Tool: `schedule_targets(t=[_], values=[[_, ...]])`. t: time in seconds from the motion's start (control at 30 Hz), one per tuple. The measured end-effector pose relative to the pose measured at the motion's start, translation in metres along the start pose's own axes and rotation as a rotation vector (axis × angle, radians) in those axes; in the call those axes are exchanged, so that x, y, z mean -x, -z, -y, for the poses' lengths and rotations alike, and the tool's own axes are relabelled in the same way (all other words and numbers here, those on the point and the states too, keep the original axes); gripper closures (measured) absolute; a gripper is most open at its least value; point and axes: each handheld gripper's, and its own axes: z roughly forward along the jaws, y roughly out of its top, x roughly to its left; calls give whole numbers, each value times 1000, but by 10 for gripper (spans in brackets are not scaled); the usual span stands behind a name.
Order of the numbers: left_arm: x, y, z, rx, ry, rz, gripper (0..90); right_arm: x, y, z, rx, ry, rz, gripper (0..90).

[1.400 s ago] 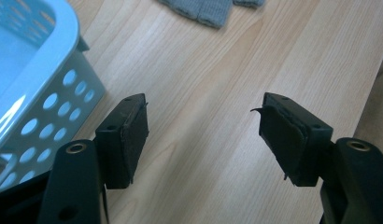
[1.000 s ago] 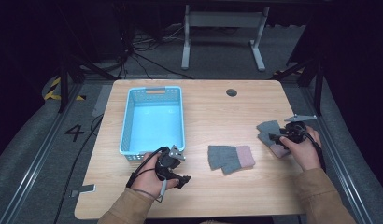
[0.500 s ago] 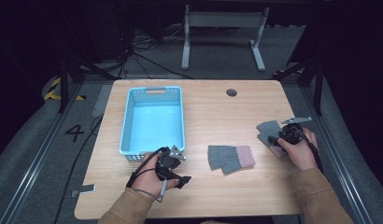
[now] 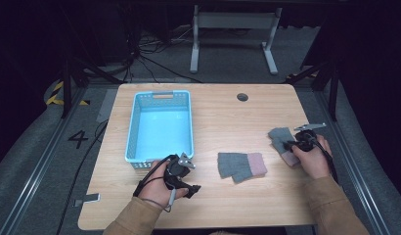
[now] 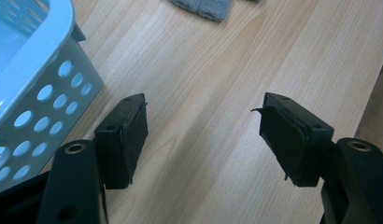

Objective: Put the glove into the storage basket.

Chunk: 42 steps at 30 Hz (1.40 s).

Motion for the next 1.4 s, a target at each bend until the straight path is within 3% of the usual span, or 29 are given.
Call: schedule_targets(t=[0.3,0.4,0.57,0.73,0.8,0.97,1.13,1.4], values=[[-1,1,-3,10,5,2,338,-1,19,-5,37,17,-21,811],[-2,1,-6,31,20,30,357,-5,31,-7,67,31,-31,810],[-2,2,-9,49,31,40,366,-9,41,-9,90,43,-44,810],[-2,4,-11,65,10,28,370,-15,52,-11,103,54,-70,808],[-1,5,-12,38,-18,25,439,-19,58,-13,115,66,-80,808],[1,6,-13,7,-43,-6,455,-25,63,-15,121,87,-94,807],[2,7,-13,13,-36,-8,430,-40,73,-22,134,141,-138,806],[3,6,-13,18,-33,-23,414,-62,80,-27,153,211,-252,802]])
